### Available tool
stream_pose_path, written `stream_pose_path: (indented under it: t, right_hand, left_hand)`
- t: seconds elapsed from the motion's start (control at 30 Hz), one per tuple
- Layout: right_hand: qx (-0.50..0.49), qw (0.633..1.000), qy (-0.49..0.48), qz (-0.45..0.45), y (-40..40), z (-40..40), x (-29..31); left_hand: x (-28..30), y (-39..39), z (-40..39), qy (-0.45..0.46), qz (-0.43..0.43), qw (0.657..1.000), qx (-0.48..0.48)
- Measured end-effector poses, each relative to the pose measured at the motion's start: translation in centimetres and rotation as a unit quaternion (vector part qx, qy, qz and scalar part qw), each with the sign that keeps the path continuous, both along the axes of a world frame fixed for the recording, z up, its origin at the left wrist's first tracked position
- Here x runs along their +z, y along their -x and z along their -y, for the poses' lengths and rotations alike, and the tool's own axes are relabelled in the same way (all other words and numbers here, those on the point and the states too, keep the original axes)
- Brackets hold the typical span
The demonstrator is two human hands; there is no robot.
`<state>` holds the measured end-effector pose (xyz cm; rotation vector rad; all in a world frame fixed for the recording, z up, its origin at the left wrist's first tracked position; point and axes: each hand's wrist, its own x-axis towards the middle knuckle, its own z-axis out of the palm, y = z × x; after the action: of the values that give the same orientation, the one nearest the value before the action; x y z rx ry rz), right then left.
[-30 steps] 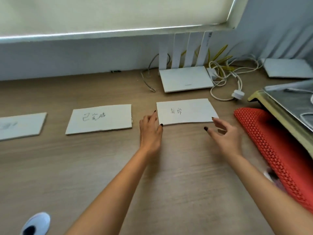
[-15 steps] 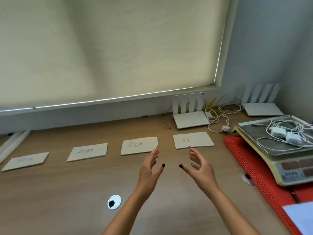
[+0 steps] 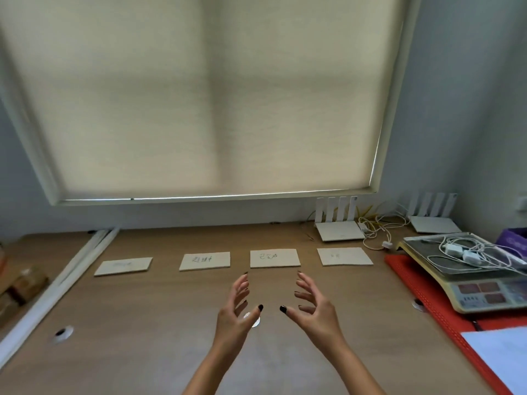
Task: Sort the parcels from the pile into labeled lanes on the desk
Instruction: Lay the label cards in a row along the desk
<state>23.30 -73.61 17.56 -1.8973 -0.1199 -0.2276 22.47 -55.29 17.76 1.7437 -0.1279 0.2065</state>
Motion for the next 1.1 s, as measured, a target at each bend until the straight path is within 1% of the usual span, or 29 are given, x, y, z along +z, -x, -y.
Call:
stream_pose_path:
  t: [0.17,0.23,0.43,0.8,0.97,1.1]
  right_hand:
    - [0.012,1.000,0.004,0.006,5.8,-7.0,0.9]
    - [0.010,1.000,0.004,0.013,6.5,-7.6,1.0]
    - [0.027,0.999,0.017,0.012,10.4,-12.9,1.8]
    - [0.080,0.997,0.019,0.008,11.9,-18.1,1.7]
    - [0.094,0.995,0.013,0.007,12.1,-21.8,1.4]
    - [0.107,0.994,0.024,0.004,11.8,-26.1,1.2]
  left_hand:
    - [1.4,5.4,-7.4,0.001,0.015,1.000,0.003]
    - [1.7,6.0,-8.2,-0.003,0.020,1.000,0.002]
    - [1.8,10.7,-13.6,-0.006,0.011,1.000,0.017]
    - [2.0,13.5,-17.5,-0.013,0.006,0.999,0.039]
    - [1.8,13.9,-21.3,-0.029,-0.002,0.999,0.043]
    - [1.5,13.9,-26.3,-0.028,-0.003,0.998,0.052]
